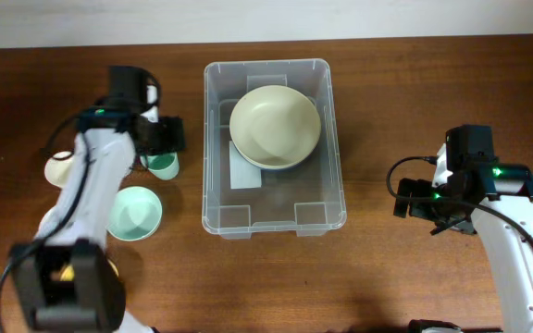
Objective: Pack container
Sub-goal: 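Move the left gripper over the mint-green cup on the left, then grasp the mint-green cup rim with the left gripper and lift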
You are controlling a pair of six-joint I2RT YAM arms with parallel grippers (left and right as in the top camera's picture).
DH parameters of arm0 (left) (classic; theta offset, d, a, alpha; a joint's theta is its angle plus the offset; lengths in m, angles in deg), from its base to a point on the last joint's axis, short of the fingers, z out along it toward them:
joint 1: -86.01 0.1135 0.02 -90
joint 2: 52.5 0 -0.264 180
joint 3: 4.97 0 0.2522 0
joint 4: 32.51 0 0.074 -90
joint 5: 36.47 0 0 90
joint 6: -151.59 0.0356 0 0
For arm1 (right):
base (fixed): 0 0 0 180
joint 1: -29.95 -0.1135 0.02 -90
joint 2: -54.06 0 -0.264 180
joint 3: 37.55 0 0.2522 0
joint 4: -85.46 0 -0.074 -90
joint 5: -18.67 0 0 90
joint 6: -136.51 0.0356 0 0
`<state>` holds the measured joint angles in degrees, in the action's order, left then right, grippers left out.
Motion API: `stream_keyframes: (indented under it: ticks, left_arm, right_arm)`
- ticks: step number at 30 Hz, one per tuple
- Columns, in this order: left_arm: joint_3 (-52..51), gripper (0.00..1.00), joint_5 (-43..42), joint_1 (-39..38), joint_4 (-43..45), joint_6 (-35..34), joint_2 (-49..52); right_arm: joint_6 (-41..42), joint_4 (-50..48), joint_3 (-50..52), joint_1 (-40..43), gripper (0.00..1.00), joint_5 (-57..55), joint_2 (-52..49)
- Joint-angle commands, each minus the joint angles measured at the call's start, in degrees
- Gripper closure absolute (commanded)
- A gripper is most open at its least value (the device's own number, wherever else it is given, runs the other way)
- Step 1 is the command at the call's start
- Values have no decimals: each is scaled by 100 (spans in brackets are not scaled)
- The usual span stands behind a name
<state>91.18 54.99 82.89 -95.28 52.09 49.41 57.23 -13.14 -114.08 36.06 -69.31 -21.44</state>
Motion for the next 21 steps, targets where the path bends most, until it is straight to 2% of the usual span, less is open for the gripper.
stream_keyframes:
  ticks: [1,6,9,11,14,17,21]
  left_arm:
    - [94,11,-125,-245,98,13,459]
    - [94,11,-103,-350,186,9,962]
    - [94,21,-103,-350,170,9,1067]
    - [94,30,-68,-350,162,9,1082]
    - [96,58,57,-350,164,11,1080]
    - [98,82,282,-350,144,11,1080]
    - [122,98,313,-350,140,9,1080]
  right_arm:
    - [33,0,42,-4,1,52,-11]
    - [33,4,42,-4,1,55,-11]
    - [33,4,42,-4,1,57,-11]
    - [33,4,42,-4,1,57,-11]
    - [33,2,42,-4,1,59,-11]
    - [33,2,42,-4,1,59,-11]
    - [33,2,42,-4,1,79,-11]
